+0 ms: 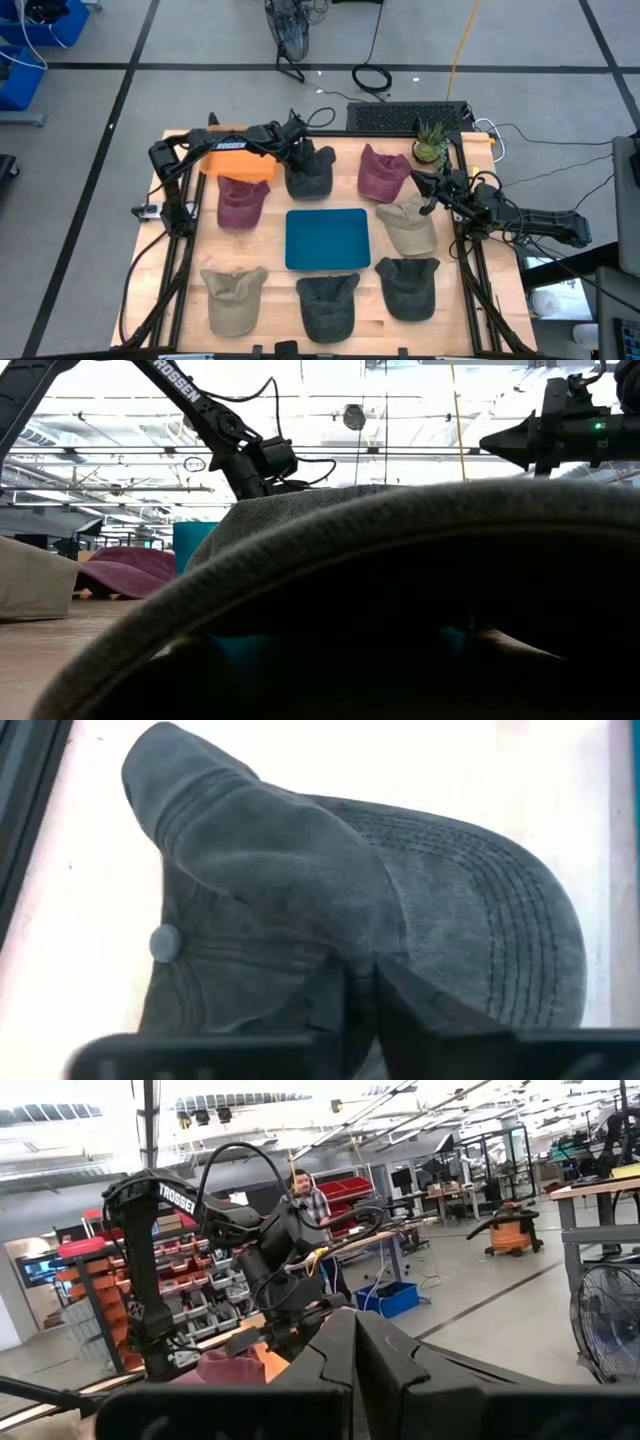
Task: Pick & Place hat
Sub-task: Put the top black cap into the blue bin
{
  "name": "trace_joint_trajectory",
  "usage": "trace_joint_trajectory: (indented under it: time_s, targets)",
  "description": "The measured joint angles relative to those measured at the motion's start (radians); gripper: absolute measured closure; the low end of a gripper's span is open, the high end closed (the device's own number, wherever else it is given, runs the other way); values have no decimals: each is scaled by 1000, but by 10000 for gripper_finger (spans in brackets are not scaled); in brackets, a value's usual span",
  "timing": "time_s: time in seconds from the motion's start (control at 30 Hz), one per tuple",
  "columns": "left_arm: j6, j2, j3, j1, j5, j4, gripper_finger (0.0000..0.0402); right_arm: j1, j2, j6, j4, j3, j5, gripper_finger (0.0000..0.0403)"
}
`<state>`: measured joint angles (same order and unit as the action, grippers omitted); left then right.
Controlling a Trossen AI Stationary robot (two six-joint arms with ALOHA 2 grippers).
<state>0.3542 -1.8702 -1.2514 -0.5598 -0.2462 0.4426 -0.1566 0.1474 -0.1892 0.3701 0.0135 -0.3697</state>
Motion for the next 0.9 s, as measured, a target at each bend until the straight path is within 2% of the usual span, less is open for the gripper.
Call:
trace_joint_trajectory:
  time_s: [0.1,0.3,0.43,0.6,0.77,0.9]
  targets:
    - [-1,0,0,1,-15,1,391,0,0,0,-1,0,2,403]
    - [25,41,1,30,-18,12,373,0,0,17,2,0,1,403]
    - [58,150,2,64,-15,28,392,0,-1,19,24,0,4,403]
    - [42,317,1,115,-14,32,383,0,-1,19,51,0,4,403]
    - [-59,437,0,209,-20,23,394,0,-2,26,82,0,4,403]
    - [-87,447,0,331,-18,20,386,0,-2,50,114,0,3,403]
